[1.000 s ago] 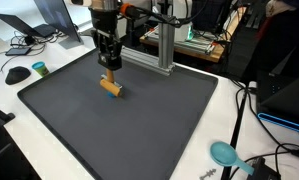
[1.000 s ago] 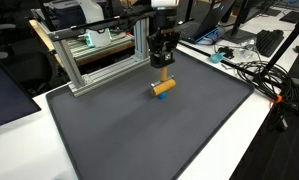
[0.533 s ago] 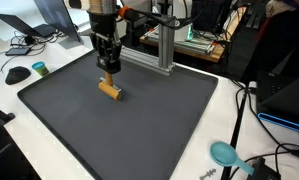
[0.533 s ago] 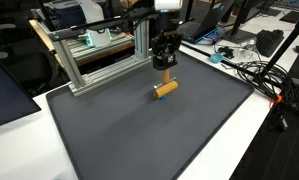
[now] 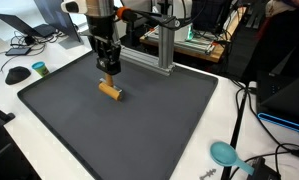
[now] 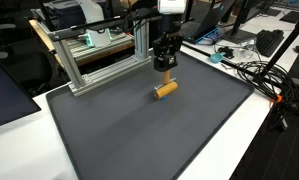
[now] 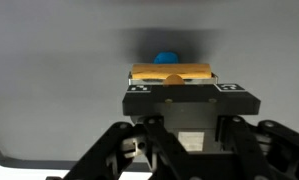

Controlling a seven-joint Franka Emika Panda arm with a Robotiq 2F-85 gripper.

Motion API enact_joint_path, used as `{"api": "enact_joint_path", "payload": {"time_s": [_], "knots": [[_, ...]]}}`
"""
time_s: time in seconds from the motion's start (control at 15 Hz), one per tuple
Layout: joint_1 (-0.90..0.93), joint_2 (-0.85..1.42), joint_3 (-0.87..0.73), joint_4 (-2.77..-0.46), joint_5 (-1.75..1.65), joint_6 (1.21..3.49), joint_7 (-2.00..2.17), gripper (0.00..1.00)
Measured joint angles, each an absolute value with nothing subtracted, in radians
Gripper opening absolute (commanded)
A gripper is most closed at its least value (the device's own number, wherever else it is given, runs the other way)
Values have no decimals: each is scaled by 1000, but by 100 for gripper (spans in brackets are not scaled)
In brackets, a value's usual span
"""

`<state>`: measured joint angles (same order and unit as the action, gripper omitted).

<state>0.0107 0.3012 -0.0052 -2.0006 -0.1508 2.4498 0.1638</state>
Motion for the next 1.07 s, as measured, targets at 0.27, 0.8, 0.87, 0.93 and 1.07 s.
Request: {"api": "enact_joint_path", "payload": {"time_s": [0.27, 0.8, 0.87, 0.93, 1.07], "knots": [[11, 308, -3, -1982, -144, 2411, 144, 22], [13, 326, -4, -1963, -145, 2409, 144, 22], [13, 330, -4, -1959, -145, 2409, 144, 22], [13, 335, -4, -1955, -145, 2408, 144, 22], [13, 340, -2, -1944, -141, 2390, 130, 22]]}}
